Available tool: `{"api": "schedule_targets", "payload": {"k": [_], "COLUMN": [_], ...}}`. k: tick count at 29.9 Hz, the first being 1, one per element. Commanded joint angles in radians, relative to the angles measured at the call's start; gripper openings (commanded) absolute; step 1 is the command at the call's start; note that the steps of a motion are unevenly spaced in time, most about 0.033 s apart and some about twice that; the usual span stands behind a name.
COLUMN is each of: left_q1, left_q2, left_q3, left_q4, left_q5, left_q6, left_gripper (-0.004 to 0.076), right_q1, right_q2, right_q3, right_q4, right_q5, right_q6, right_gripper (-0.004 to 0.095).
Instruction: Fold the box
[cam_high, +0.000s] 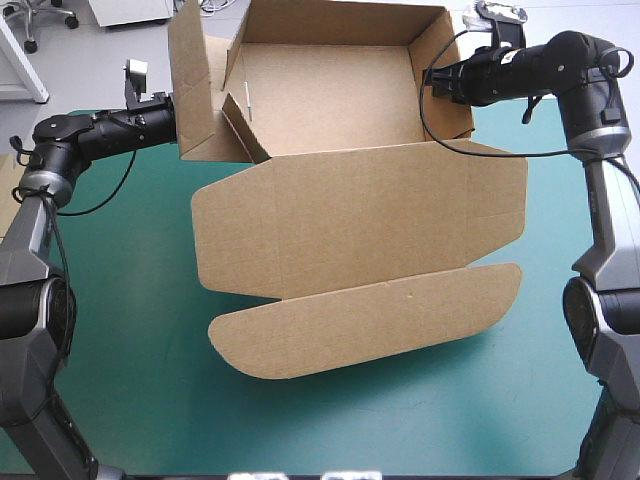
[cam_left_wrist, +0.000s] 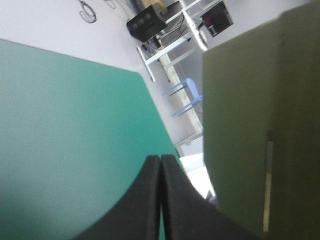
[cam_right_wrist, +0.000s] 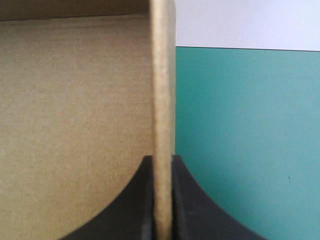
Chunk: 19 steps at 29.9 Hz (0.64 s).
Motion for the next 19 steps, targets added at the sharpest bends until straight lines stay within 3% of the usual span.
{"api": "schedule_targets", "payload": {"k": [1, 19], "left_q1": [-0.004, -0.069], "left_q2": [-0.056, -0.066], "left_q3": [-0.023, -0.065], "left_q4": [-0.191, -0.301], "left_q5": [0.103, 0.101], "left_q6": [0.011, 0.025], "left_gripper": [-0.0010, -0.0002], "right_q1": [-0.006, -0.018], "right_q2": [-0.035, -0.026], "right_q3": [-0.030, -0.030], "right_q4": [0.043, -0.012], "right_q5": [-0.068, -0.080], "right_q6": [0.011, 0.018], "right_gripper": [-0.0017, -0.0017]}}
